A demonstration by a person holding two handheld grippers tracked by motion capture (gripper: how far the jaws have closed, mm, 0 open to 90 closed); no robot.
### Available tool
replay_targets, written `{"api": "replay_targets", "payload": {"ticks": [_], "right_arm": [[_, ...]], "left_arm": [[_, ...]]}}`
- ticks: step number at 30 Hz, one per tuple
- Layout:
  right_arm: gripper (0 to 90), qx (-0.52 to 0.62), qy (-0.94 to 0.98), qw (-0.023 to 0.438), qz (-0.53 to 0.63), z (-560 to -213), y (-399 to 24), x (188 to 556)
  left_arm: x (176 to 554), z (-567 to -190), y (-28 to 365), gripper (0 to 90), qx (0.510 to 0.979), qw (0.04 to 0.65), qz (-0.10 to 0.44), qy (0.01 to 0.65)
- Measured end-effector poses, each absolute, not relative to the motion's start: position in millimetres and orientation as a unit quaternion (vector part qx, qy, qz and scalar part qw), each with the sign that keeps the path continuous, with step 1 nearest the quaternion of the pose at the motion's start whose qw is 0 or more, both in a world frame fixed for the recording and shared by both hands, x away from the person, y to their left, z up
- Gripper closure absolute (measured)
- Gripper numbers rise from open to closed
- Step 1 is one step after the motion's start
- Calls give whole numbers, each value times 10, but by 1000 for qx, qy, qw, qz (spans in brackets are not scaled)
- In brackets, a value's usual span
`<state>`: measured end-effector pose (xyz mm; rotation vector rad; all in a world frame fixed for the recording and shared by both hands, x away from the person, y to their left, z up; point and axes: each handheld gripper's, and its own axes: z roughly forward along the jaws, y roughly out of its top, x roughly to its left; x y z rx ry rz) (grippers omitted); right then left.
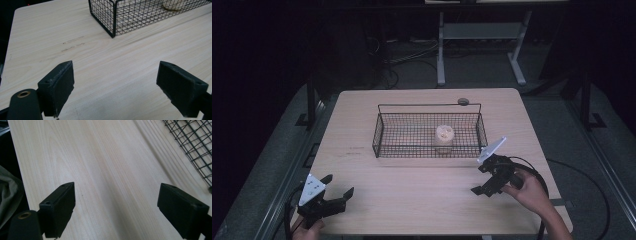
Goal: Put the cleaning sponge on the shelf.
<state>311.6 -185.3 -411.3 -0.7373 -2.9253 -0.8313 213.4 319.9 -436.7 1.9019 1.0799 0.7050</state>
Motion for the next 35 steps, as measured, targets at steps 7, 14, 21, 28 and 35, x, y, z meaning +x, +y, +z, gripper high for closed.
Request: {"api": "replay_targets", "payload": {"ticks": [7, 14, 21, 28, 35], "right_arm": [[143, -241, -931, 3, -275, -4159, -1913, 3032], [144, -244, -928, -2, -282, -4212, -1965, 2927], [143, -246, -925, -2, -289, -4240, -2006, 2831], [143, -251, -922, -2, -296, -4307, -2050, 2745], [143, -257, -918, -2, -303, -4365, -2122, 2663]], "left_arm": [[2136, -4369, 3193, 138, 756, 409, 279, 428], [2141, -4376, 3183, 138, 758, 408, 279, 426], [2143, -4381, 3179, 138, 760, 406, 277, 425], [2148, -4387, 3176, 138, 761, 404, 277, 425], [2155, -4392, 3171, 138, 762, 402, 277, 426]]}}
